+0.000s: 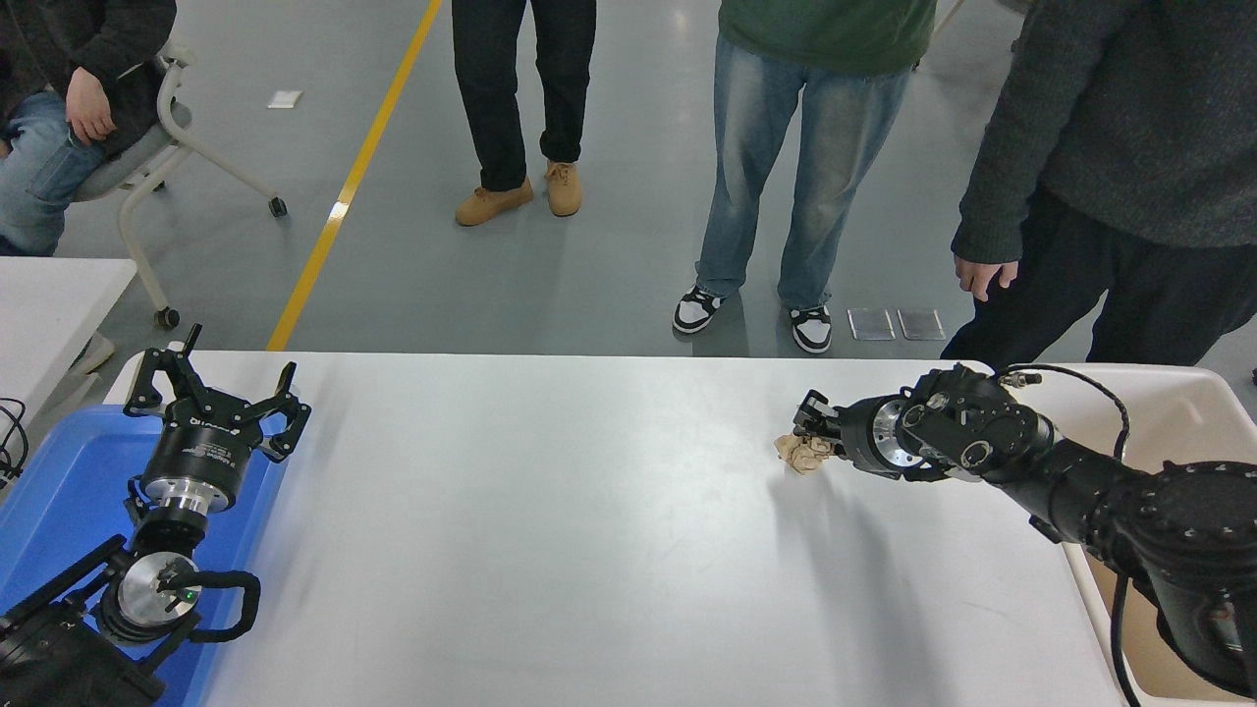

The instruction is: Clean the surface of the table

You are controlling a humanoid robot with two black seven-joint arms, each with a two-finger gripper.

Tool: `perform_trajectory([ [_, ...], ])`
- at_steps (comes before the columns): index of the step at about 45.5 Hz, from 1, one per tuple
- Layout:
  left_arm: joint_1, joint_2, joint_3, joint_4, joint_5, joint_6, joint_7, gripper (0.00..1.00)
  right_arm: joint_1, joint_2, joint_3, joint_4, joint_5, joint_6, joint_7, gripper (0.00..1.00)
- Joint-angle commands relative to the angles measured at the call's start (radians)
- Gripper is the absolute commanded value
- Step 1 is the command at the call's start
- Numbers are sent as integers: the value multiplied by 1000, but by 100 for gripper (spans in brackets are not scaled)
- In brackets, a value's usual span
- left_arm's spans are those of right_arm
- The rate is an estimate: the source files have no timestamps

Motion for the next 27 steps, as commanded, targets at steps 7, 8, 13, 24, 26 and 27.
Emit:
perform_trajectory([
  [7,0,0,0,0,0,0,0,99,17,-295,128,255,-7,10,133,0],
  [8,0,0,0,0,0,0,0,99,17,-312,139,266,-7,10,142,0],
  [13,0,0,0,0,0,0,0,99,4,-382,214,315,-7,9,160,0],
  [24,0,0,0,0,0,0,0,99,25,-686,263,606,-9,12,148,0],
  [26,0,0,0,0,0,0,0,99,37,-726,263,646,-9,12,146,0],
  [27,0,0,0,0,0,0,0,99,47,-744,263,666,-7,12,146,0],
])
